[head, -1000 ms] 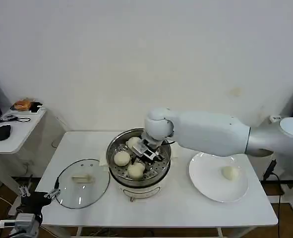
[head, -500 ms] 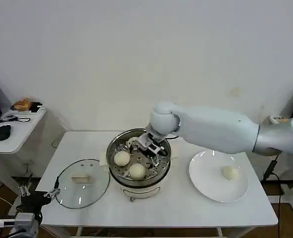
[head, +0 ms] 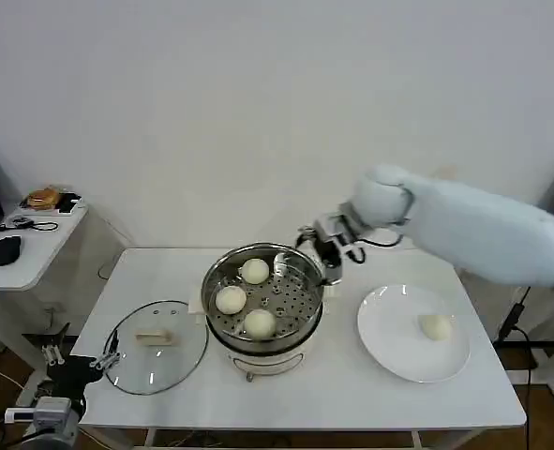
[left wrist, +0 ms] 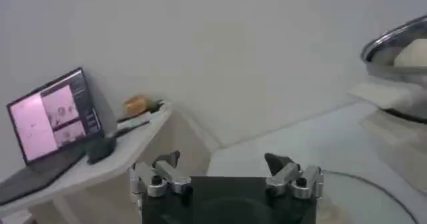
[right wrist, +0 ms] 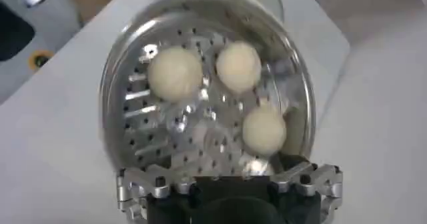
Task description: Take steamed baozi put them in steamer then cover it.
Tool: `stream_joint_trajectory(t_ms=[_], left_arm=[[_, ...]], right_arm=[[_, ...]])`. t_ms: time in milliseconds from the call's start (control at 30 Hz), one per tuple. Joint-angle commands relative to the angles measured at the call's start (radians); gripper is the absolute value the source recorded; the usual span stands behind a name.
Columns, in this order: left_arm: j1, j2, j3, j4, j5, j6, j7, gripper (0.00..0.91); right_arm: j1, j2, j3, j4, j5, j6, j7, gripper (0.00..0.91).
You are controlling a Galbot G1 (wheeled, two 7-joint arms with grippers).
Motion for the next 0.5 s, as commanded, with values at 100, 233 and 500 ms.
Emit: stream_joint_trajectory(t_ms=[100,233,500], left_arm=[[-0.014,0.01,0.043,-0.003,0.008,0.002,0.0,0.907],[-0.017,0.009,0.058,-0.006,0.013,0.002,0.0,0.907],[-0.011,0.016,0.055,-0.003,0.013,0.002,0.0,0.907]], right_arm=[[-0.106,-0.405,0.021,0.088,-0.084,-0.067,0.028,0.907],[-0.194,-0.445,0.069,0.061,-0.167,-0.054,0.039,0.907],[-0.495,-0.458,0.295,-0.028,-0.293,-0.026,0.036,0.907]])
